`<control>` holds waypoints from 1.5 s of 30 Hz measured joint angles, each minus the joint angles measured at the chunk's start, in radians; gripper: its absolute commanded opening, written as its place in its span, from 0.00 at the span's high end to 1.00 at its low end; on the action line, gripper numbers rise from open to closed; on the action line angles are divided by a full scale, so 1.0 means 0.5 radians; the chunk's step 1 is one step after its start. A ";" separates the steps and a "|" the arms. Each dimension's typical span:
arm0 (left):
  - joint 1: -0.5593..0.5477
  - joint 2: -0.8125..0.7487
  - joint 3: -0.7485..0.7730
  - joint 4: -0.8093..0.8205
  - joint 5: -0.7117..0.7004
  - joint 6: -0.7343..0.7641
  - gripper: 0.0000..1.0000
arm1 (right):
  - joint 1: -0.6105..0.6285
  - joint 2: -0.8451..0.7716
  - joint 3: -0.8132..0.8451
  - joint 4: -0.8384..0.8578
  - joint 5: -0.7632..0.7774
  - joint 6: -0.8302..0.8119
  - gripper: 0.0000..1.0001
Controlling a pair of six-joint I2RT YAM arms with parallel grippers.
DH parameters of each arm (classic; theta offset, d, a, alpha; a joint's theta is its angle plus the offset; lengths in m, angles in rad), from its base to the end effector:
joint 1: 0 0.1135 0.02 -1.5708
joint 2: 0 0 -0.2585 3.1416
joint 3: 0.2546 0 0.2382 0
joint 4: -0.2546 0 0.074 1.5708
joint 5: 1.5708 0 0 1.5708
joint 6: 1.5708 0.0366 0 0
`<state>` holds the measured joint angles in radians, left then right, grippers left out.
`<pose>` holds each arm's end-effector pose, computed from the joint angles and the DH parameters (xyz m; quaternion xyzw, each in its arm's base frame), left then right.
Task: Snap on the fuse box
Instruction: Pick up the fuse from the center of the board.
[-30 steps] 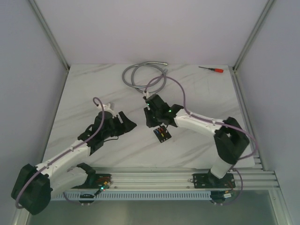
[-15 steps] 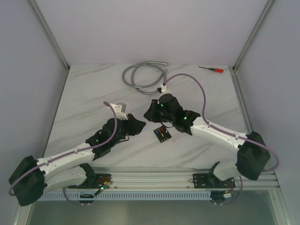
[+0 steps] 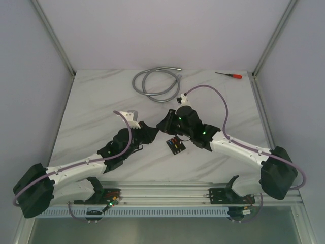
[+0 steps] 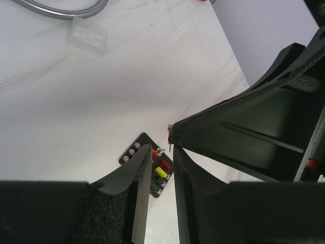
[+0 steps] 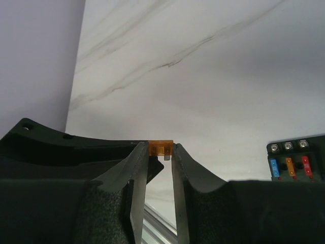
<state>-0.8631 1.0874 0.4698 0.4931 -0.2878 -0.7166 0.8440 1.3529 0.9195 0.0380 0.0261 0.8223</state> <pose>0.1579 -0.1686 0.2443 -0.0403 0.7469 -0.3895 0.5374 0.2004 0.2240 0.2809 -0.0018 0.8322 0.4030 0.3809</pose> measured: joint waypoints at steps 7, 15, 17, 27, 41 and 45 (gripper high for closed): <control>-0.014 0.004 -0.004 0.069 -0.011 0.006 0.72 | -0.001 -0.034 -0.078 0.145 0.001 0.143 0.77; -0.024 0.027 -0.004 0.105 -0.024 0.012 0.91 | -0.002 -0.041 -0.147 0.253 0.000 0.257 0.75; -0.024 0.028 -0.004 0.105 -0.033 0.017 0.96 | -0.002 -0.041 -0.161 0.281 0.001 0.282 0.73; -0.029 0.023 -0.014 0.110 -0.056 0.033 1.00 | -0.006 -0.089 -0.253 0.357 0.005 0.334 0.45; 0.267 -0.190 -0.050 0.100 0.427 0.193 1.00 | -0.449 -0.390 -0.207 0.304 -0.771 -0.650 0.43; 0.276 -0.206 0.025 0.048 0.745 0.249 1.00 | -0.568 -0.382 -0.091 0.237 -1.197 -0.947 0.48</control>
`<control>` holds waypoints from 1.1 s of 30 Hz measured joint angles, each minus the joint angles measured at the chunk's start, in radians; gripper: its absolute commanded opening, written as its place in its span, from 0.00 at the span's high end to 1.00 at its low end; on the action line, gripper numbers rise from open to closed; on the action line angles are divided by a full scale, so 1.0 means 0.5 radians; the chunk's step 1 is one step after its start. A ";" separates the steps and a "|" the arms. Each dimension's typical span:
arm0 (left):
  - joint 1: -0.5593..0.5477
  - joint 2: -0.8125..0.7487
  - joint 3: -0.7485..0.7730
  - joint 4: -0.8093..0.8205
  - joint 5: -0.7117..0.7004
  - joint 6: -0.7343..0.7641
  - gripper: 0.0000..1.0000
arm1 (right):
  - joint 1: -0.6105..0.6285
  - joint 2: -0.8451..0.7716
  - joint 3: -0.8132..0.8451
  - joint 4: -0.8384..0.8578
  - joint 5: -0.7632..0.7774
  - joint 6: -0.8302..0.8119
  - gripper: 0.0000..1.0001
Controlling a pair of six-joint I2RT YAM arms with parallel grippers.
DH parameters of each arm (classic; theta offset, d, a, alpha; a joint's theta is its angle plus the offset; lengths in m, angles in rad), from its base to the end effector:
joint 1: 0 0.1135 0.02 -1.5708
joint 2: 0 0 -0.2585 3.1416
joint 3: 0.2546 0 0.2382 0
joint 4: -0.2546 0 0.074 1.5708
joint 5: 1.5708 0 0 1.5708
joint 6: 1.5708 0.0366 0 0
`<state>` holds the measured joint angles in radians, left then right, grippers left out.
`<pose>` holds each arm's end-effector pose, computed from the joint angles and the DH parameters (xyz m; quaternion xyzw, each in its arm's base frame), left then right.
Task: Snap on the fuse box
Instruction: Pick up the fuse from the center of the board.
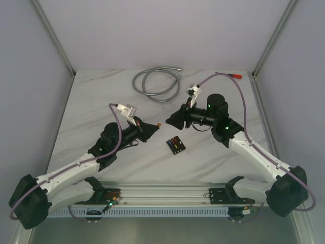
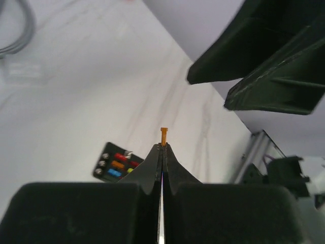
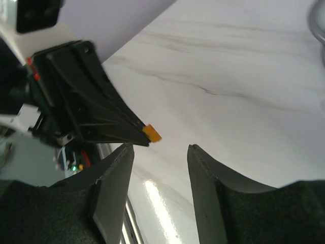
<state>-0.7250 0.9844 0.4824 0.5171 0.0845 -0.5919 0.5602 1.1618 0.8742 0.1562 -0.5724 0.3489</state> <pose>0.1614 -0.1471 0.2722 0.0767 0.6976 -0.4590 0.5448 0.2090 0.1545 0.3291 -0.2611 0.6978 0.4684 0.4749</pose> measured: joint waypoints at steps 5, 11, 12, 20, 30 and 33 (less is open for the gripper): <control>0.000 -0.003 0.132 -0.031 0.325 0.043 1.00 | -0.014 0.027 0.118 -0.085 -0.410 -0.257 0.53; 0.000 -0.045 0.150 -0.031 0.568 0.052 1.00 | -0.014 0.028 0.135 -0.171 -0.662 -0.417 0.60; 0.000 -0.046 0.153 -0.031 0.599 0.052 1.00 | -0.014 0.031 0.135 -0.178 -0.696 -0.433 0.60; -0.002 -0.049 0.163 -0.025 0.744 0.051 1.00 | -0.014 0.060 0.150 -0.200 -0.840 -0.492 0.71; -0.004 -0.049 0.163 -0.025 0.789 0.050 1.00 | -0.018 0.067 0.154 -0.214 -0.978 -0.537 0.99; -0.005 -0.049 0.163 -0.027 0.791 0.050 1.00 | -0.022 0.076 0.154 -0.215 -1.011 -0.556 1.00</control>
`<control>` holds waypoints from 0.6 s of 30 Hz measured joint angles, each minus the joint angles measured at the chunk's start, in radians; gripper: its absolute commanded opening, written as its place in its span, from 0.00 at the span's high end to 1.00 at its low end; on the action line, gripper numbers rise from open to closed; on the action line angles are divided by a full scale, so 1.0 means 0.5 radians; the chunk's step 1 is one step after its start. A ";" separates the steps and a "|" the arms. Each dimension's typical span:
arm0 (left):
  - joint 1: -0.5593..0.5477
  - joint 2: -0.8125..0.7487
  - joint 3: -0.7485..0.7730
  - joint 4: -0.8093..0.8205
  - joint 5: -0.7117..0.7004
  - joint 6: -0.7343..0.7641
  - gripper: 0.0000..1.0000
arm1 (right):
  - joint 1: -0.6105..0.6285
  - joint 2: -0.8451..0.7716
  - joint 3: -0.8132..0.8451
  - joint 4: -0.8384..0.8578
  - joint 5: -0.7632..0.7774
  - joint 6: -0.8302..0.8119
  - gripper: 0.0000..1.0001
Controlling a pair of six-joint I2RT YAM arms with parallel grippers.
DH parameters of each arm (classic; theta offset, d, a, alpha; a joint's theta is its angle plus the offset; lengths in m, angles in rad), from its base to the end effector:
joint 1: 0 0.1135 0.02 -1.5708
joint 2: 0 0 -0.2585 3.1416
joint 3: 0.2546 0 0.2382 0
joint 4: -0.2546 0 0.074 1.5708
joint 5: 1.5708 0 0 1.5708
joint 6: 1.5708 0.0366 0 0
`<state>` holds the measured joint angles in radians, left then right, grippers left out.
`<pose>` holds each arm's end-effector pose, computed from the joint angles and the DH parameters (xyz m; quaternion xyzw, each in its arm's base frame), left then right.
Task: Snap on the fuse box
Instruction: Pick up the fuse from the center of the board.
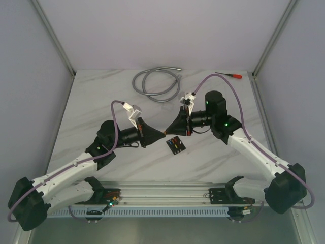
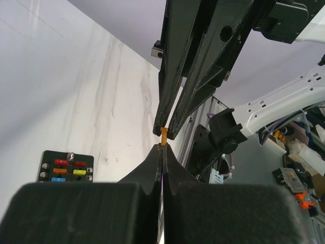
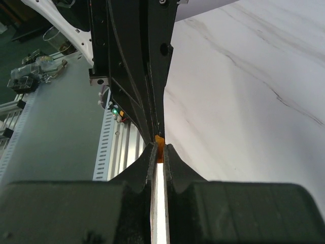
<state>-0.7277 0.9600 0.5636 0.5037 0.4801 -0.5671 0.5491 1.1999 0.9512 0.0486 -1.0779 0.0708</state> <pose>0.1481 -0.1546 0.3030 0.2284 0.6327 -0.5626 0.4806 0.1998 0.1601 0.3377 -0.4730 0.5686 0.5441 0.3961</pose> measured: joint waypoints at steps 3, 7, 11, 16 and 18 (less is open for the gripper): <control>-0.001 0.001 0.000 -0.005 0.002 -0.002 0.95 | -0.002 0.001 0.002 -0.021 -0.014 -0.033 1.00; -0.008 0.001 0.000 -0.023 -0.020 -0.005 0.79 | -0.001 0.001 0.021 -0.091 0.012 -0.085 1.00; -0.008 -0.009 0.000 -0.100 -0.150 0.000 0.62 | 0.002 0.002 0.027 -0.223 0.176 -0.114 1.00; 0.016 -0.156 -0.022 -0.285 -0.481 -0.019 0.49 | 0.025 -0.031 -0.007 -0.365 0.601 -0.106 1.00; 0.043 -0.219 -0.040 -0.368 -0.640 -0.049 0.41 | 0.056 -0.070 -0.062 -0.401 0.794 -0.090 1.00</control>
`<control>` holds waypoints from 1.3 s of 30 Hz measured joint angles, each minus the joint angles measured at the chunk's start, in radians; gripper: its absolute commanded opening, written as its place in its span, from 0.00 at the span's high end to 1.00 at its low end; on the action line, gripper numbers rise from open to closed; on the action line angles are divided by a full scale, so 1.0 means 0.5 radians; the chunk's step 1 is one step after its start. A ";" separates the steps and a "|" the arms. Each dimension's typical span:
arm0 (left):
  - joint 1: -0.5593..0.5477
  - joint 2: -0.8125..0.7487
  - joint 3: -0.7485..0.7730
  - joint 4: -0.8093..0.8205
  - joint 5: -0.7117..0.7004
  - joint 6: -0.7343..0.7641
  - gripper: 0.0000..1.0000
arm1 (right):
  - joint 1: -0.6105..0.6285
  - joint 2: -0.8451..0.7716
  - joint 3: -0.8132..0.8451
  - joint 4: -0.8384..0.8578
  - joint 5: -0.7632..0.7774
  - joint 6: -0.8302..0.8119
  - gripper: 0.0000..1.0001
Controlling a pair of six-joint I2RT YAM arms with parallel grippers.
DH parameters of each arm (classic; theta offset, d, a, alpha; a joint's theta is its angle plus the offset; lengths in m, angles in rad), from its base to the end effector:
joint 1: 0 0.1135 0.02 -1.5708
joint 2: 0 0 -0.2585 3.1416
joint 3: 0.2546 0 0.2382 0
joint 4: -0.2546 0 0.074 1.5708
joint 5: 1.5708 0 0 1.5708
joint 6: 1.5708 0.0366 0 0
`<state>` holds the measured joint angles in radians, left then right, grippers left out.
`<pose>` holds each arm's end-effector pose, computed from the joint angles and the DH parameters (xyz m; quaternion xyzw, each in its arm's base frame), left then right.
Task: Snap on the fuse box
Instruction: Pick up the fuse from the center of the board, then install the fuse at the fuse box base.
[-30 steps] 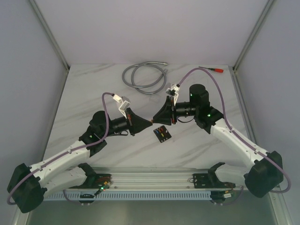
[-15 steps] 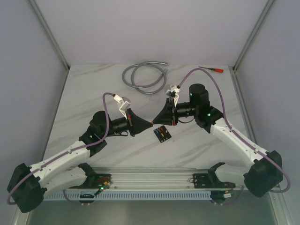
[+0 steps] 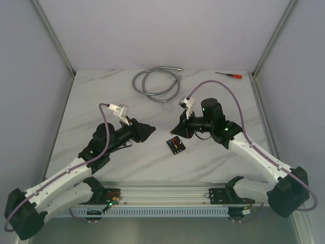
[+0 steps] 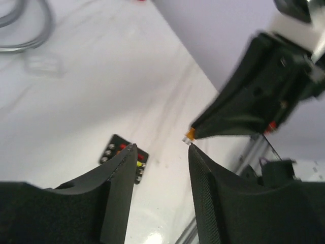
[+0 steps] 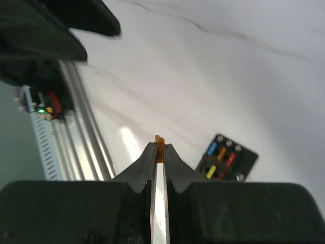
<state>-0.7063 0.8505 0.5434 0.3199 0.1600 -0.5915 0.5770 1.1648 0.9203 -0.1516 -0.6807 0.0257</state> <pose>0.1465 -0.1326 0.2967 0.0970 0.6959 -0.4734 0.5312 0.1975 0.1560 0.3139 -0.3916 0.7047 0.4204 0.4164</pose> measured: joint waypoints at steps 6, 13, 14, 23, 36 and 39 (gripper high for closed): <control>0.090 -0.015 -0.051 -0.237 -0.387 -0.137 0.25 | 0.175 -0.034 -0.175 -0.090 0.623 0.076 1.00; 0.226 0.156 -0.046 -0.542 -0.615 -0.298 0.00 | 0.422 0.074 -0.262 -0.120 1.167 0.139 1.00; 0.246 0.175 -0.046 -0.570 -0.622 -0.314 0.00 | 0.443 0.098 -0.270 -0.115 1.215 0.150 1.00; 0.359 0.300 -0.046 -0.650 -0.611 -0.441 0.00 | 0.600 0.286 -0.291 -0.081 1.510 0.260 1.00; 0.410 0.485 -0.045 -0.670 -0.505 -0.530 0.00 | 0.735 0.495 -0.291 -0.014 1.730 0.443 1.00; 0.418 0.491 -0.045 -0.672 -0.489 -0.539 0.00 | 0.745 0.526 -0.291 0.003 1.749 0.476 1.00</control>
<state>-0.4973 1.0962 0.5209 -0.0162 -0.0845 -0.8608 0.9493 1.4281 0.7746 -0.1501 0.1940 0.2638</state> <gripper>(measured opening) 0.998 0.118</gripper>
